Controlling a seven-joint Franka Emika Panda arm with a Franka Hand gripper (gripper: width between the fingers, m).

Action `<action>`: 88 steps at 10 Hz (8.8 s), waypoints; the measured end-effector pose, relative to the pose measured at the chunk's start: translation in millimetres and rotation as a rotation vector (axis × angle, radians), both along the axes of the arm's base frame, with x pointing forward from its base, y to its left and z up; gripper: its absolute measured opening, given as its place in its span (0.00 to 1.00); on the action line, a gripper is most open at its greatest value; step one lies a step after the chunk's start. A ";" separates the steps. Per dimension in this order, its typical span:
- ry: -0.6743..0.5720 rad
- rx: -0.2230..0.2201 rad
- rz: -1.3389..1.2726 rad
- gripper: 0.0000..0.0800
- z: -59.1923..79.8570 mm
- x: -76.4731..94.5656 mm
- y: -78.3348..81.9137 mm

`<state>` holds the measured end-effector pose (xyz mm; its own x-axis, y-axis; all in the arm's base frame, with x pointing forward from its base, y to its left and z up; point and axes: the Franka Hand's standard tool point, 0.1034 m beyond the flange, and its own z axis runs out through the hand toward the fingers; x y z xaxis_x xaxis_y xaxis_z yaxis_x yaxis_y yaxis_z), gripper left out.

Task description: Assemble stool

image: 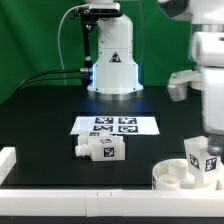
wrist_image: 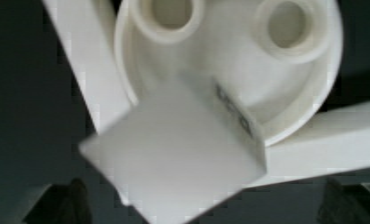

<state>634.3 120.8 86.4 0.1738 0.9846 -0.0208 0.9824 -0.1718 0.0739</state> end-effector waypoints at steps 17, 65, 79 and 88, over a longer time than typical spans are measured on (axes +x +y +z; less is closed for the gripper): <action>0.067 0.010 -0.670 0.42 -15.8 -1.6 -8.7; 0.088 0.046 -0.333 0.81 3.1 -3.3 -7.8; 0.080 0.071 -1.171 0.42 -8.0 5.8 -23.6; 0.093 0.073 -2.200 0.42 -10.6 15.1 -55.8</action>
Offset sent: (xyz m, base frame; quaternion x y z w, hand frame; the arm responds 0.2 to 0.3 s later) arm 0.0105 0.0135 -0.0125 -0.0209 -0.0155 -0.3959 0.9179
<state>649.5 65.0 75.8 0.6930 -0.7170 -0.0753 -0.7193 -0.6947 -0.0050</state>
